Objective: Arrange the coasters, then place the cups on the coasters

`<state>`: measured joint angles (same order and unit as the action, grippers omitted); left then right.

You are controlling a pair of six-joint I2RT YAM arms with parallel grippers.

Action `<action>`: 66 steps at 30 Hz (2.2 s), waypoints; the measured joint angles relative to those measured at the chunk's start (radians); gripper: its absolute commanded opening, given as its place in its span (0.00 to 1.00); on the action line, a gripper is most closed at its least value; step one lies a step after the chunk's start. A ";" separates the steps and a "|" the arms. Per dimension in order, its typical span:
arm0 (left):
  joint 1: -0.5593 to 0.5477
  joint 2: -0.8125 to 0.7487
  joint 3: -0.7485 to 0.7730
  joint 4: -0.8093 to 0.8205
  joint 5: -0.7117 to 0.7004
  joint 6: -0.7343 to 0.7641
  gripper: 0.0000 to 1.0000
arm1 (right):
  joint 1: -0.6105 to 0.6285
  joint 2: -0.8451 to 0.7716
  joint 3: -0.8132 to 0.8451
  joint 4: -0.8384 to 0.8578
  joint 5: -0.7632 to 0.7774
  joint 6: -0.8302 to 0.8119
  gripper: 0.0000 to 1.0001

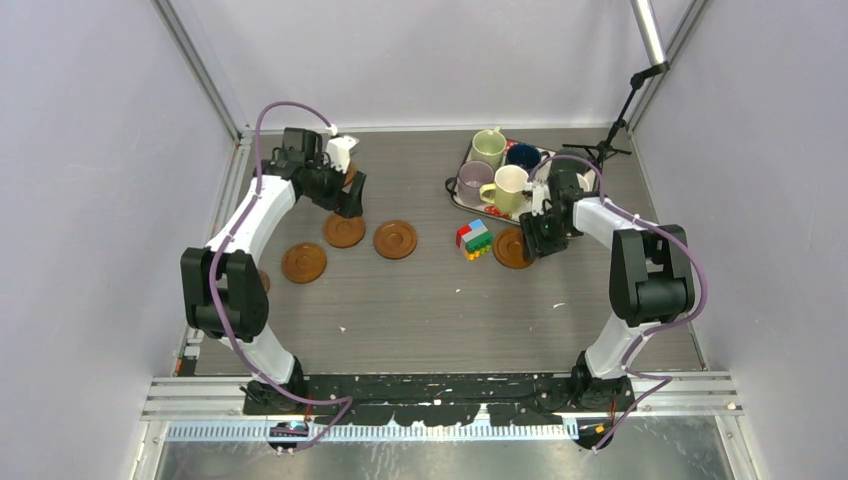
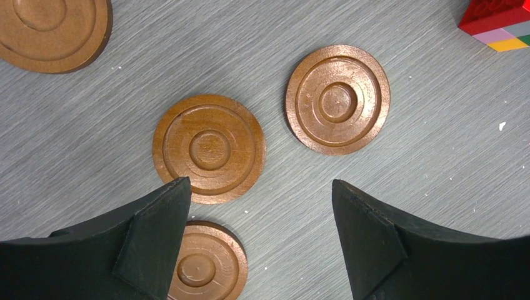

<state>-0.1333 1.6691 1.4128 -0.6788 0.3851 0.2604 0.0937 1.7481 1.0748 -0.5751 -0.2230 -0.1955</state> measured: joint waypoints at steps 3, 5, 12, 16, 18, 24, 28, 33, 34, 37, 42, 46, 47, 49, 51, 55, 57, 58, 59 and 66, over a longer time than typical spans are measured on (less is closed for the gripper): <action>0.002 0.000 0.000 0.006 0.000 -0.006 0.85 | -0.005 -0.007 -0.010 0.011 0.002 0.024 0.51; 0.003 0.000 0.000 0.009 -0.001 -0.013 0.85 | -0.008 -0.010 -0.015 0.018 0.003 0.037 0.50; 0.011 0.000 0.000 0.010 -0.010 -0.018 0.85 | -0.017 -0.023 -0.035 0.040 -0.014 0.026 0.45; 0.019 -0.002 0.000 0.010 -0.012 -0.018 0.85 | -0.018 -0.027 -0.040 0.036 -0.040 -0.025 0.43; 0.021 -0.003 0.000 0.009 -0.016 -0.017 0.85 | -0.018 -0.027 -0.040 0.023 -0.056 -0.055 0.42; 0.023 -0.005 0.000 0.007 -0.023 -0.015 0.86 | 0.000 -0.058 -0.071 -0.038 -0.079 -0.159 0.42; 0.023 -0.009 -0.002 0.005 -0.027 -0.014 0.86 | 0.066 -0.106 -0.116 -0.088 -0.071 -0.229 0.42; 0.031 -0.017 -0.003 0.000 -0.025 -0.021 0.86 | 0.220 -0.154 -0.160 -0.105 -0.036 -0.258 0.43; 0.036 -0.017 -0.003 -0.003 -0.023 -0.023 0.86 | 0.262 -0.161 -0.166 -0.103 -0.020 -0.257 0.43; 0.067 -0.017 -0.003 -0.021 -0.003 -0.038 0.85 | 0.365 -0.167 -0.166 -0.086 0.026 -0.248 0.42; 0.103 0.002 0.015 -0.055 0.009 -0.042 0.85 | 0.520 -0.090 -0.076 -0.077 0.117 -0.215 0.42; 0.103 0.029 0.030 -0.079 0.033 -0.019 0.84 | 0.607 0.042 0.079 -0.074 0.155 -0.175 0.42; 0.101 0.037 0.031 -0.084 0.039 -0.012 0.83 | 0.626 0.069 0.117 -0.082 0.169 -0.166 0.42; 0.092 0.059 0.037 -0.097 0.047 0.011 0.83 | 0.652 0.114 0.178 -0.087 0.183 -0.151 0.41; 0.077 0.084 0.044 -0.102 0.043 0.035 0.83 | 0.664 0.146 0.225 -0.089 0.187 -0.134 0.42; 0.014 0.139 0.064 -0.109 0.025 0.074 0.82 | 0.670 0.157 0.251 -0.071 0.179 -0.111 0.45; -0.022 0.165 0.083 -0.113 0.016 0.093 0.82 | 0.666 0.135 0.251 -0.080 0.165 -0.104 0.48; -0.042 0.178 0.094 -0.116 0.008 0.102 0.82 | 0.662 0.115 0.251 -0.086 0.157 -0.101 0.49; -0.060 0.191 0.105 -0.116 -0.002 0.112 0.82 | 0.657 0.087 0.251 -0.093 0.147 -0.097 0.50; -0.163 0.306 0.188 -0.112 -0.076 0.144 0.80 | 0.556 -0.275 0.224 -0.096 0.050 -0.066 0.69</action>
<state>-0.2962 1.9747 1.6012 -0.7910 0.3096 0.4042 0.6498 1.4731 1.2984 -0.6712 -0.1730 -0.2615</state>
